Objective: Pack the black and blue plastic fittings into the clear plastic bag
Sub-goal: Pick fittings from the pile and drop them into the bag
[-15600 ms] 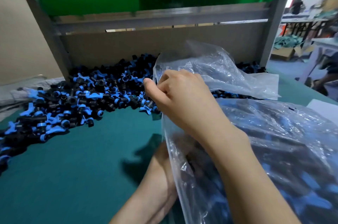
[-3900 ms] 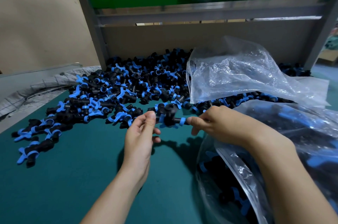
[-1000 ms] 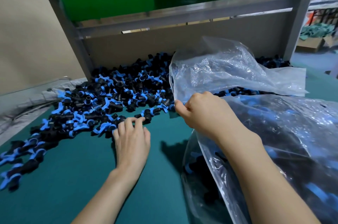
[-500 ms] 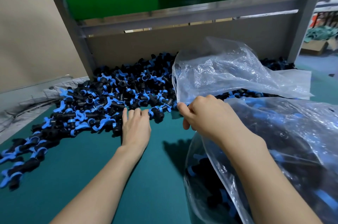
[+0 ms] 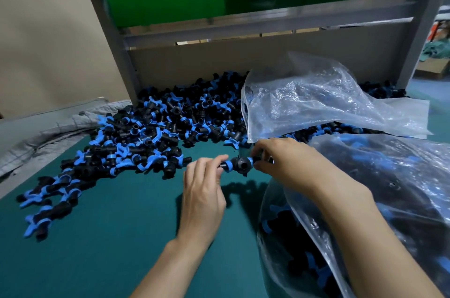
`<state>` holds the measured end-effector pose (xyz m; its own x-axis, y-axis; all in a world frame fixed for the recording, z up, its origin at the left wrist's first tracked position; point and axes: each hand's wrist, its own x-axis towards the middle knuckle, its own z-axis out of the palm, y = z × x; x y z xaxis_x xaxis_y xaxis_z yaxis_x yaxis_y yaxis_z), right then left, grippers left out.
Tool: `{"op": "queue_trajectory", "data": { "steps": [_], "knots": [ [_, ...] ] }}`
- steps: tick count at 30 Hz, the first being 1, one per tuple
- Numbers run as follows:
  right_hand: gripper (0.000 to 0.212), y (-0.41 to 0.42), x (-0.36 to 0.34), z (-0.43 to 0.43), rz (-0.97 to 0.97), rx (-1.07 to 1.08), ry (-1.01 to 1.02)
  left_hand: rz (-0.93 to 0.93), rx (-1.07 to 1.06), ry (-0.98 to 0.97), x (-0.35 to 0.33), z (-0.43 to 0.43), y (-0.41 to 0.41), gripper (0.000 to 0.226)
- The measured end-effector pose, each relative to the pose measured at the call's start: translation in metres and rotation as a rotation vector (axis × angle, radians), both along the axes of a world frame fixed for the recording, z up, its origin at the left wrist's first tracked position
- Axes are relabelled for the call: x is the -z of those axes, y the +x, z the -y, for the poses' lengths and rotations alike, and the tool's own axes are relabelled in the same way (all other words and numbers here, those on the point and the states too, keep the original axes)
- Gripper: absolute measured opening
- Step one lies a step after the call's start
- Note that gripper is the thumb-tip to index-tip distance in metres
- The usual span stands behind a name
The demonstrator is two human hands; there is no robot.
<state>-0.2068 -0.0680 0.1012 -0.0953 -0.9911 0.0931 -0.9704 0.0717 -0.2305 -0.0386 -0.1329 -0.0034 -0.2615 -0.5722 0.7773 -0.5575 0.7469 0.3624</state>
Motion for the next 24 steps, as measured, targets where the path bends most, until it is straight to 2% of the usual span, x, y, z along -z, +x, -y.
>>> {"op": "queue_trajectory", "data": {
  "steps": [18, 24],
  "knots": [
    [0.019, 0.0017, -0.0001, 0.0001, -0.021, -0.013, 0.028, -0.050, 0.075, 0.102, 0.0044, 0.0083, 0.0017, 0.031],
    [0.027, 0.0026, -0.0001, 0.0008, -0.015, -0.025, 0.053, -0.253, 0.111, 0.321, 0.0041, 0.0103, 0.0033, 0.016]
  ]
}}
